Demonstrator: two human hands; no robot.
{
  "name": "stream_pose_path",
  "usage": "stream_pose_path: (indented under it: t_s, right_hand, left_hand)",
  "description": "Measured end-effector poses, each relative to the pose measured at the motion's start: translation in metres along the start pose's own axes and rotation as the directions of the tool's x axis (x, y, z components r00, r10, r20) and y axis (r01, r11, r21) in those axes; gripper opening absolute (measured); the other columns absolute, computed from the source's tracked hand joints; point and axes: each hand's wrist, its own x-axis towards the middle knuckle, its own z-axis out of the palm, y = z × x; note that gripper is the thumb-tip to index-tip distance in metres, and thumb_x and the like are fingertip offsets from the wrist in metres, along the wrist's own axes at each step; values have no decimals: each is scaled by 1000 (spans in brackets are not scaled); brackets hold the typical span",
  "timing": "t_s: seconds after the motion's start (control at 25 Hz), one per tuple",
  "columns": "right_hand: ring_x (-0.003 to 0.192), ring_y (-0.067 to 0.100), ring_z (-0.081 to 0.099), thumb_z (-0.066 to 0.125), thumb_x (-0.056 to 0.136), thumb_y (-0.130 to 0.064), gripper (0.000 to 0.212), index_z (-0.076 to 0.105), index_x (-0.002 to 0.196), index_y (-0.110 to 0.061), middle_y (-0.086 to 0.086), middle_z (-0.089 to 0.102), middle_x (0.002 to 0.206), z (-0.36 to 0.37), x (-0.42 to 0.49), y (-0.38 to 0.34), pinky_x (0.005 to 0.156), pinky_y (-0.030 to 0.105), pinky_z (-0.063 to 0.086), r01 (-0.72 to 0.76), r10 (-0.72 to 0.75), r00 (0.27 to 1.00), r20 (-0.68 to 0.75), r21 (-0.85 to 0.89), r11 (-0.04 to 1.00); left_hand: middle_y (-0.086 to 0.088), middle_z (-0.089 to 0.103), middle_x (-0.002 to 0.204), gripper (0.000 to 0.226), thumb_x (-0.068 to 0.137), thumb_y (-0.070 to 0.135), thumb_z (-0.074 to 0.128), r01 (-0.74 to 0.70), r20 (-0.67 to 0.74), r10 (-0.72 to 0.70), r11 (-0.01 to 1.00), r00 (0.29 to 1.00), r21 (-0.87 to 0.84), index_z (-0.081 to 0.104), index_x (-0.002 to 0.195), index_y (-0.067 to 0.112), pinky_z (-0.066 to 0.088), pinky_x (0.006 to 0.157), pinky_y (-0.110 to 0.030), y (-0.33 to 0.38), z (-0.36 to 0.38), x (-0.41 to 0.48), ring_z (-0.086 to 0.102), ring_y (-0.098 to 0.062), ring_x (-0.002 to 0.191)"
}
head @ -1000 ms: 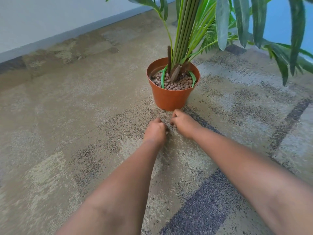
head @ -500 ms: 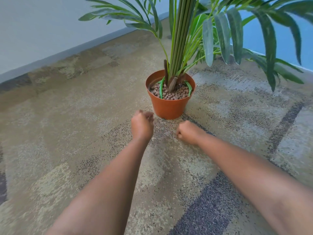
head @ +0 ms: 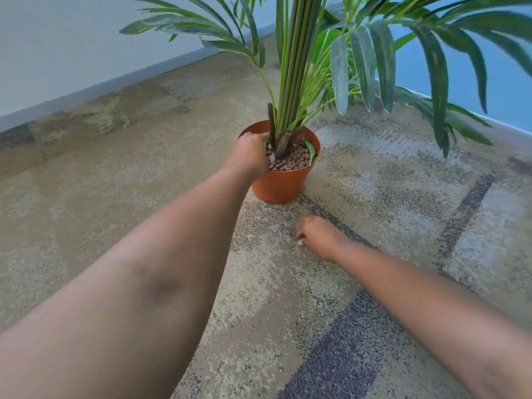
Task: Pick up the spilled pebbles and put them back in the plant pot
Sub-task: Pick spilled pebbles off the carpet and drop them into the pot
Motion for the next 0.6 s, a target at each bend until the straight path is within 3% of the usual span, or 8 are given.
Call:
stream_pose_path:
  t_s: [0.12,0.2,0.28,0.36,0.4,0.48,0.52,0.6]
  right_hand:
    - [108,21,63,50,101,-18,21,66,113,-9,9,65,121,6,-13,11,101,39,51,45,-45,999,-16,36,998]
    - [116,21,60,47,102,-23,25,62,119,-12,6,61,126,8,-23,20,102,37,50,83,-83,997,-2,23,996]
    - [112,19,61,47,102,-24,23,63,115,-15,4,61,123,3,-28,21,96,33,52,101,-101,995,-7,32,994]
    - [108,23,64,52,100,-18,22,66,115,-11,10,64,121,-19,-23,13,93,37,55,131,-123,987,-101,73,989]
    - [105,27,66,57,98,-12,21,69,114,-5,16,67,119,-35,-16,8,91,39,57,202,-183,952,-244,55,978]
    - [97,33,70,68,89,2,19,72,107,3,23,71,109,-68,4,-2,86,39,60,366,-346,782,-518,-67,928]
    - [95,34,70,70,85,6,19,72,104,6,25,72,105,-84,16,-9,85,38,61,386,-365,705,-608,-103,917]
    - [96,37,69,71,84,8,18,72,102,8,26,72,105,-108,38,-22,86,40,60,376,-347,652,-674,-110,920]
  left_hand:
    - [-15,53,142,54,87,-2,55,-18,-53,16,999,998,-34,50,139,12,47,104,-42,-5,12,-25,52,-32,127]
    - [-10,50,146,45,91,6,55,-49,-153,37,996,988,-74,53,136,14,36,112,-39,-13,30,-65,46,-26,133]
    - [-5,40,153,44,93,14,56,-30,-214,2,991,977,-129,52,136,19,23,110,-35,-26,50,-112,38,-20,138]
    - [0,36,155,43,93,18,56,10,-153,-34,988,988,-151,51,136,22,22,109,-33,-37,69,-152,36,-17,138]
    - [2,39,153,43,94,19,56,10,-87,-23,989,996,-145,51,136,23,25,109,-31,-41,77,-169,39,-16,137]
    - [4,45,148,42,94,22,55,-1,0,1,991,1000,-137,51,136,23,30,110,-29,-45,89,-188,45,-14,132]
    - [4,48,145,41,95,23,55,3,10,-2,989,1000,-148,52,135,22,32,109,-26,-45,91,-193,48,-13,129]
    - [4,55,137,36,95,24,55,18,-10,-20,983,1000,-184,57,131,20,36,102,-23,-43,86,-193,53,-13,121]
